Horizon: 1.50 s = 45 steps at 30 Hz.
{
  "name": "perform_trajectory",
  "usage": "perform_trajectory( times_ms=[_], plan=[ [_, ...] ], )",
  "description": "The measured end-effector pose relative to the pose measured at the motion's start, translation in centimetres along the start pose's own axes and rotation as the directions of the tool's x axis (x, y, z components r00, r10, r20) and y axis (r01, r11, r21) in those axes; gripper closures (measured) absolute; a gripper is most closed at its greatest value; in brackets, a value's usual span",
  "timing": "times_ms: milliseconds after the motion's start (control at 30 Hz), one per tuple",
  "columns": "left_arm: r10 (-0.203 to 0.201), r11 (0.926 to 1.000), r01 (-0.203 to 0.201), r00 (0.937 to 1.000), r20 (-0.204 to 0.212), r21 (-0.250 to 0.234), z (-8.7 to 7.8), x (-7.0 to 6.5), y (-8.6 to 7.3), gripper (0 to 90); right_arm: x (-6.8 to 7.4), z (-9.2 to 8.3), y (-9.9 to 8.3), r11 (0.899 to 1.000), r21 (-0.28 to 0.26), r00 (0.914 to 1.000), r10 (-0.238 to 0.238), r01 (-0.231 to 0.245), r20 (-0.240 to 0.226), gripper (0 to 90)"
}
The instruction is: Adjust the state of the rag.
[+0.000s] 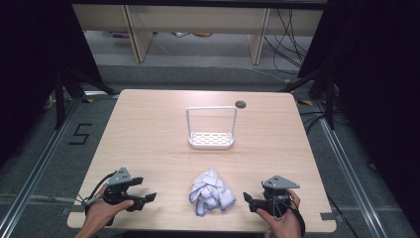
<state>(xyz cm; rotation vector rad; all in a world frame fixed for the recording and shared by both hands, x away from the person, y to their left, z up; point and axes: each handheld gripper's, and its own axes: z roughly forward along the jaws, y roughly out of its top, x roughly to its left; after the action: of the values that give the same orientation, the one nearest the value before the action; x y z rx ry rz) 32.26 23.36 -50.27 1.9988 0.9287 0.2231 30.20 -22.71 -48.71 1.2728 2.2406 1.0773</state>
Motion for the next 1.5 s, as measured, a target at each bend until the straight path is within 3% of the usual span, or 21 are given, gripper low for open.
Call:
perform_trajectory(
  times_ms=[33,133,267,400,433,467,567,600,767,800,900,933,1033,1100,1133,1200,1333,1400,1467,1500],
  plan=[
    [-0.009,0.9999,0.009,0.9999,0.007,-0.006,0.1,-0.1,0.0,17.4,0.1,-0.2,0.1,1.0,0.009,0.9998,0.022,-0.022,-0.001,23.2],
    [-0.034,0.9994,0.034,0.9987,0.038,-0.005,0.1,-0.4,0.1,17.5,0.3,-0.2,0.1,1.0,0.023,0.9998,0.018,-0.018,-0.007,24.2],
    [-0.011,0.9999,0.011,0.9981,0.061,-0.001,0.2,-1.1,0.3,19.4,0.8,-0.4,0.4,1.0,0.018,0.9998,-0.006,0.006,-0.019,25.9],
    [-0.017,0.9997,0.019,0.9965,0.081,-0.015,0.4,-1.7,0.4,20.4,1.1,-0.6,0.6,1.0,0.016,0.9996,-0.014,0.014,-0.026,27.5],
    [-0.014,0.9997,0.016,0.9968,0.079,-0.02,0.4,-1.9,0.4,21.3,1.5,-0.8,0.7,1.0,0.023,0.9994,0.015,-0.014,-0.031,28.1],
    [-0.016,0.9996,0.018,0.9956,0.092,-0.023,0.5,-2.3,0.6,21.9,1.4,-0.9,0.8,1.0,0.008,0.9989,-0.018,0.018,-0.043,29.6],
    [-0.004,0.9997,0.007,0.9937,0.112,-0.025,0.6,-2.8,0.8,22.4,1.8,-1.0,1.0,1.0,0.001,0.9983,-0.024,0.024,-0.053,32.3],
    [-0.003,0.9997,0.006,0.994,0.109,-0.022,0.6,-3.0,0.9,23.1,2.0,-1.0,1.1,0.999,0.004,0.996,-0.049,0.049,-0.075,36.8],
    [0.019,0.9996,-0.015,0.9896,0.142,-0.025,1.3,-4.4,1.2,23.5,3.4,-0.8,1.3,0.995,0.018,0.9901,-0.093,0.096,-0.105,40.3],
    [0.026,0.9993,-0.022,0.9892,0.144,-0.031,1.4,-4.7,1.4,23.5,3.6,-0.6,1.3,0.992,0.015,0.9865,-0.124,0.126,-0.107,41.0],
    [0.043,0.9988,-0.039,0.9862,0.16,-0.031,1.9,-5.7,1.8,23.8,4.4,-0.4,1.4,0.991,0.019,0.9835,-0.13,0.133,-0.126,42.9],
    [0.043,0.9985,-0.036,0.9835,0.176,-0.041,2.2,-6.0,1.9,23.9,4.6,-0.3,1.5,0.987,0.02,0.9792,-0.155,0.159,-0.131,43.2],
    [0.076,0.9971,-0.074,0.9777,0.195,-0.021,2.9,-6.8,2.3,25.1,5.4,-0.1,1.5,0.987,0.029,0.9771,-0.151,0.157,-0.15,44.5],
    [0.092,0.9957,-0.093,0.9751,0.201,-0.007,3.4,-7.3,2.5,25.7,5.7,0.1,1.6,0.981,0.016,0.9689,-0.187,0.192,-0.162,45.8],
    [0.077,0.997,-0.076,0.9744,0.211,-0.014,3.6,-7.6,2.6,25.9,5.9,0.2,1.7,0.979,0.011,0.9663,-0.199,0.204,-0.163,46.3],
    [0.085,0.9963,-0.086,0.9697,0.229,-0.008,4.1,-7.9,2.9,27.0,6.4,0.3,1.7,0.981,0.026,0.9681,-0.187,0.194,-0.167,47.0],
    [0.106,0.9943,-0.106,0.9692,0.222,-0.014,5.0,-8.7,3.3,30.4,6.9,0.8,1.8,0.974,0.022,0.9598,-0.217,0.224,-0.178,48.2],
    [0.112,0.9937,-0.11,0.9706,0.213,-0.021,5.5,-9.0,3.6,33.0,7.2,0.9,1.8,0.975,0.031,0.962,-0.214,0.222,-0.17,48.8],
    [0.143,0.9896,-0.143,0.9682,0.206,-0.013,5.8,-9.0,3.8,37.4,7.2,1.2,1.9,0.969,0.018,0.9536,-0.241,0.248,-0.181,49.4],
    [0.141,0.9899,-0.14,0.9712,0.192,-0.018,6.0,-9.1,3.8,38.8,7.3,1.1,1.9,0.972,0.024,0.9583,-0.226,0.234,-0.174,49.7]
  ],
)
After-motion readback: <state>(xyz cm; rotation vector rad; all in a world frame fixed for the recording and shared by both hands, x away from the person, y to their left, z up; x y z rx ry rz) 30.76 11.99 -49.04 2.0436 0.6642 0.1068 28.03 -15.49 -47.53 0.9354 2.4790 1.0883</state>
